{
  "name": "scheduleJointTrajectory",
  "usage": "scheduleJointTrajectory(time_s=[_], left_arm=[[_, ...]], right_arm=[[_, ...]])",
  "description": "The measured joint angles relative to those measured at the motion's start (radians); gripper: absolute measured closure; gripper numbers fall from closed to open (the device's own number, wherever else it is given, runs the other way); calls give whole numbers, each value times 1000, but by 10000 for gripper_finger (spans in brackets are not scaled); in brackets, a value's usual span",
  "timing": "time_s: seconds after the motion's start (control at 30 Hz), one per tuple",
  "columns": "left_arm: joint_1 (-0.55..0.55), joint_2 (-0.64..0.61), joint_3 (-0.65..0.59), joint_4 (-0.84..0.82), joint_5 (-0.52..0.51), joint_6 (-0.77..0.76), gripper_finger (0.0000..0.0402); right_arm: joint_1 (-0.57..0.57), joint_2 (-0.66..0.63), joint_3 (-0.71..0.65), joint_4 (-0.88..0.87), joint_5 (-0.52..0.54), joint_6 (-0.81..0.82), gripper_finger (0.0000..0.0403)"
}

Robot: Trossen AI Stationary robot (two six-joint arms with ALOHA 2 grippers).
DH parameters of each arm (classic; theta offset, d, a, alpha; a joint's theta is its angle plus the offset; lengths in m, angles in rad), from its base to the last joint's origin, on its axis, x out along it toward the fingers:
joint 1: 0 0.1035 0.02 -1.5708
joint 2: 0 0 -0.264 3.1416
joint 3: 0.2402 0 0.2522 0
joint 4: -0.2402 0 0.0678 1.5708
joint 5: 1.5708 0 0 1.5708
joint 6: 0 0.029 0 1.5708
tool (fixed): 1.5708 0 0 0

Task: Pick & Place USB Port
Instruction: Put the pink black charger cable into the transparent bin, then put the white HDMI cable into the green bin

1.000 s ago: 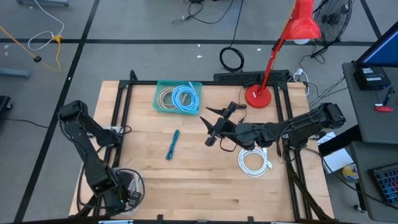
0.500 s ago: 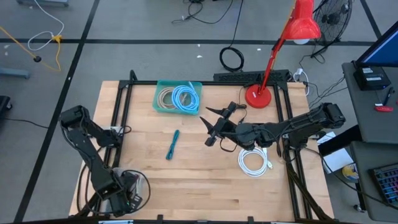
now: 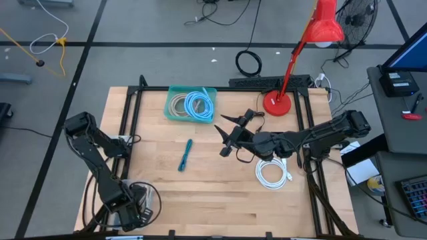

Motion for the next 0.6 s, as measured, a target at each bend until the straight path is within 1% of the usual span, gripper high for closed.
scheduleJointTrajectory(time_s=[0.2,0.4,0.6], left_arm=[[0,0,0,3,6,-1,372],[0,0,2,-2,-2,-1,321],[0,0,2,-5,-6,-2,294]], right_arm=[[0,0,0,0,0,0,216],[0,0,0,0,0,0,216],[0,0,0,0,0,-1,216]])
